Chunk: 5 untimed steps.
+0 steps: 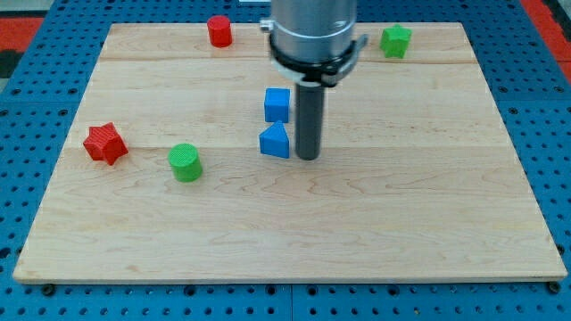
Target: Place the yellow heart left to the hexagon
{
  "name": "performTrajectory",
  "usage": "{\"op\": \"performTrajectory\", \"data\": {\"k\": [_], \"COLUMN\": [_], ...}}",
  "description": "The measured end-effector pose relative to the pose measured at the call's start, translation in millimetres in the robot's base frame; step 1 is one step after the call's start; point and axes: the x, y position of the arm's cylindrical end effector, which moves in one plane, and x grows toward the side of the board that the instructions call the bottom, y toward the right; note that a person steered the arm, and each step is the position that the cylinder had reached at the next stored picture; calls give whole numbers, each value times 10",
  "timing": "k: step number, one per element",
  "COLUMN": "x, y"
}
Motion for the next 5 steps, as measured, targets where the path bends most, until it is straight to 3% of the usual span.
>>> {"op": "performTrajectory", "data": {"k": [3,4,5], "x": [-1581,-2148,-2544], "y": [541,519,130]}}
